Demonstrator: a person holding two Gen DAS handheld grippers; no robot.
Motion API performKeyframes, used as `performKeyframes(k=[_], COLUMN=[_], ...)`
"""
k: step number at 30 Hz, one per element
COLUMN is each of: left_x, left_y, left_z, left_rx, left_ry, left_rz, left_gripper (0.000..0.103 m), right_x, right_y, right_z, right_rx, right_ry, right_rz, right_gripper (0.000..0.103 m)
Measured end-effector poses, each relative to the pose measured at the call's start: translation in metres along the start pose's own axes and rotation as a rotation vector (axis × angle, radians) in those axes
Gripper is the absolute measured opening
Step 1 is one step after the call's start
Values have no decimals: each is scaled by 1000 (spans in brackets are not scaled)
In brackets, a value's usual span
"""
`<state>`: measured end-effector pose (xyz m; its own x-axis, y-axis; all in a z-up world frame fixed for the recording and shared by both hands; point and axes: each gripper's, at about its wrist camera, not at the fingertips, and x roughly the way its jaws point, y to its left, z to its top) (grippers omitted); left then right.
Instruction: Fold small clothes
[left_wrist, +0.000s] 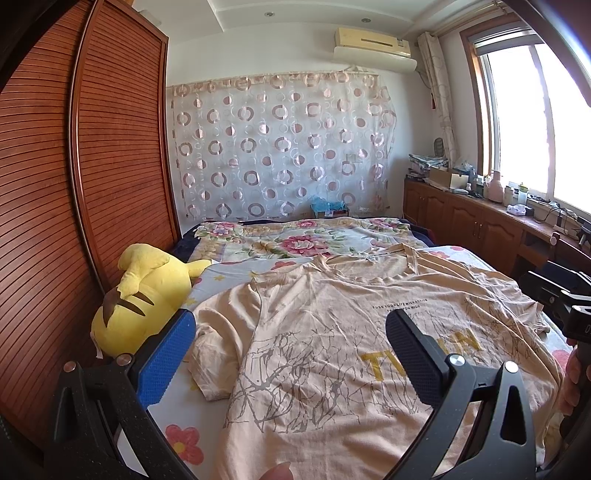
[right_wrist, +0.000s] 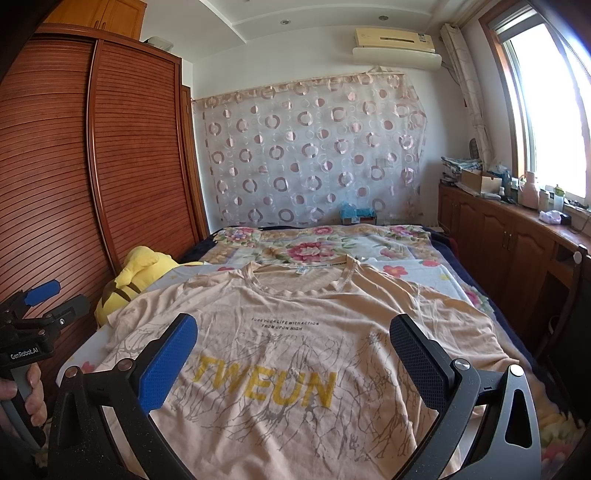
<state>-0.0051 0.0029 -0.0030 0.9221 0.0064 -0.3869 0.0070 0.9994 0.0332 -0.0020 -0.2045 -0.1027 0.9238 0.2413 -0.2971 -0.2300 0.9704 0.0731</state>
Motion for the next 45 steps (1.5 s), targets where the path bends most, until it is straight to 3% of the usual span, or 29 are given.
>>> performKeyframes(k=[22, 45], left_x=[1, 58], left_y=[-1, 76], left_z=[0, -51], left_rx=[-1, -37], left_ry=[6, 219], left_rz=[-4, 14], left_gripper=[103, 103], right_x=[0, 44], right_y=[1, 6], right_z=[1, -13], right_rx=[0, -71], right_ry=[-3, 154], right_rz=[5, 56], right_gripper=[103, 103])
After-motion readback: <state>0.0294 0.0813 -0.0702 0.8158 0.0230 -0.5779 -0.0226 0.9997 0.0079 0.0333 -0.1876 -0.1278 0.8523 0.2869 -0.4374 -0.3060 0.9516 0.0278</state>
